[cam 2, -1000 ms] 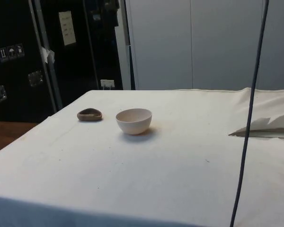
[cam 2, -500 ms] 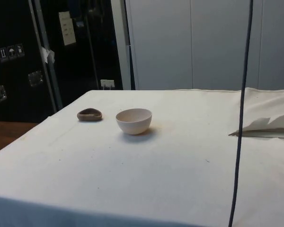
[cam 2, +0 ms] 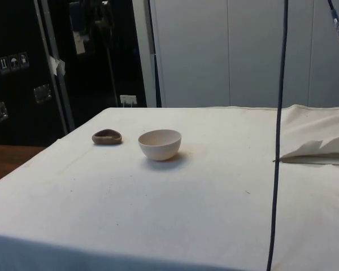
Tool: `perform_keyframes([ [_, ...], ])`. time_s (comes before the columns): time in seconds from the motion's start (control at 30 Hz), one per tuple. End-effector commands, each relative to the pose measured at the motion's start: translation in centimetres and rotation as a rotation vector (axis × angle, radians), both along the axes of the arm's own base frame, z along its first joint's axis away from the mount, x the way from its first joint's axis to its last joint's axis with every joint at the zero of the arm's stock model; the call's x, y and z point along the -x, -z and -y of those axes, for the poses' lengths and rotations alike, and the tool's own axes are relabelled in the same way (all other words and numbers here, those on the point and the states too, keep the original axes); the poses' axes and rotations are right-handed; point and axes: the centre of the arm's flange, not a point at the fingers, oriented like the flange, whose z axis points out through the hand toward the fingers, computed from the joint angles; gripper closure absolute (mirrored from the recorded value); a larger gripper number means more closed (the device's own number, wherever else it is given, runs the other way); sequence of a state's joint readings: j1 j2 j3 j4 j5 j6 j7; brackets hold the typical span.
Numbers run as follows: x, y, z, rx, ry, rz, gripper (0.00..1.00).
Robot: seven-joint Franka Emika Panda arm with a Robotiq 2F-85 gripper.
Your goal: Pour the coffee beans from the cup into the bowl.
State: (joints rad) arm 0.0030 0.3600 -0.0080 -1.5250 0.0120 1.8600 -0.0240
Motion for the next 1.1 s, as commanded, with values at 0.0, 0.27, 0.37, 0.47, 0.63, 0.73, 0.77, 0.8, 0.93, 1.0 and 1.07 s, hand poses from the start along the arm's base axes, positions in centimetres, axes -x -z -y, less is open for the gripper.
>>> perform_keyframes([
  [0.0,0.0,0.0,0.1,0.003,0.000,0.021,0.00],
  [0.27,0.7,0.8,1.1,0.010,0.002,0.074,0.00],
  [0.37,0.8,1.1,1.4,0.011,0.002,0.085,0.00],
  [0.47,0.9,1.7,2.0,0.012,0.003,0.101,0.00],
  [0.63,0.8,3.1,3.2,0.012,0.004,0.118,0.00],
  [0.73,0.5,4.4,4.4,0.012,0.007,0.127,0.00],
  [0.77,0.4,4.7,4.7,0.012,0.008,0.129,0.00],
  [0.8,0.6,4.5,4.4,0.021,0.008,0.120,0.00],
  [0.93,0.1,6.0,5.9,0.008,0.010,0.135,0.00],
  [1.0,-0.1,6.9,6.8,0.004,0.011,0.141,0.00],
  [1.07,-0.3,7.5,7.4,0.001,0.012,0.144,0.00],
])
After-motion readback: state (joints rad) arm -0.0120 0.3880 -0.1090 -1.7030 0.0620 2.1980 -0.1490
